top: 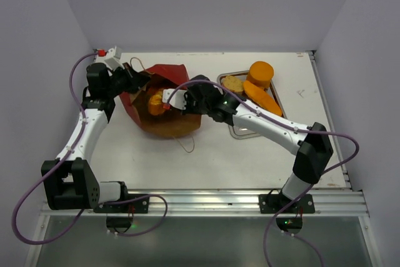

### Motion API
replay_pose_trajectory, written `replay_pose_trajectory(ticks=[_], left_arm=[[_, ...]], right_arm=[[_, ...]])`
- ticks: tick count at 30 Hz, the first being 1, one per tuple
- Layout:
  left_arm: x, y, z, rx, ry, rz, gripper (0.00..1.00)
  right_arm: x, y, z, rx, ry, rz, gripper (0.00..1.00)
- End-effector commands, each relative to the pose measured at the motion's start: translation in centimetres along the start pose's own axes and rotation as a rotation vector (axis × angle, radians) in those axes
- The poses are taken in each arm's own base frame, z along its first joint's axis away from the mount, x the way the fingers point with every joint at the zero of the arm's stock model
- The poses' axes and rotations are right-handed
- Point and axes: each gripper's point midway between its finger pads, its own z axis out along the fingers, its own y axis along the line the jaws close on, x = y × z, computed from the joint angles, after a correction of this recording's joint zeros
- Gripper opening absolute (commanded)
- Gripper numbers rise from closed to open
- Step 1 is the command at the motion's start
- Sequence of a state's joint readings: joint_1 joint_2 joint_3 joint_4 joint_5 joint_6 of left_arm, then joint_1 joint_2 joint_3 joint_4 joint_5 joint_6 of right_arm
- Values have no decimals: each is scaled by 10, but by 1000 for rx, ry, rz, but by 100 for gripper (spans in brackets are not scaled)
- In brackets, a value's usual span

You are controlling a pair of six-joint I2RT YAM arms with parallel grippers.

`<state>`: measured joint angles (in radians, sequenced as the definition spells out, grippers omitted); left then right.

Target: Take the fake bread out of the paper bag

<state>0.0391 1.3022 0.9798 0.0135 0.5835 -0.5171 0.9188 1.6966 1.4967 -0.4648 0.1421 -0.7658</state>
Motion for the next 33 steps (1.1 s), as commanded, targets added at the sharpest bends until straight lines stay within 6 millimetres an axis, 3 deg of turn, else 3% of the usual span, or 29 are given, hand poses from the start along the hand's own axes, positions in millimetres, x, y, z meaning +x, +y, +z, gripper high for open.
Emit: replay_pose_trajectory(ticks=[1, 14, 33], left_arm=[[-26, -5, -4, -20, -59, -16, 0], [-46, 0, 3, -64, -105, -93, 0], [-57, 10, 13, -101, -124, -125, 0]], right_arm=[[-26, -19, -32, 15, -142, 89, 0], [-38, -16, -66, -79, -242, 195, 0], [-56, -34, -111, -106, -354, 331, 0]])
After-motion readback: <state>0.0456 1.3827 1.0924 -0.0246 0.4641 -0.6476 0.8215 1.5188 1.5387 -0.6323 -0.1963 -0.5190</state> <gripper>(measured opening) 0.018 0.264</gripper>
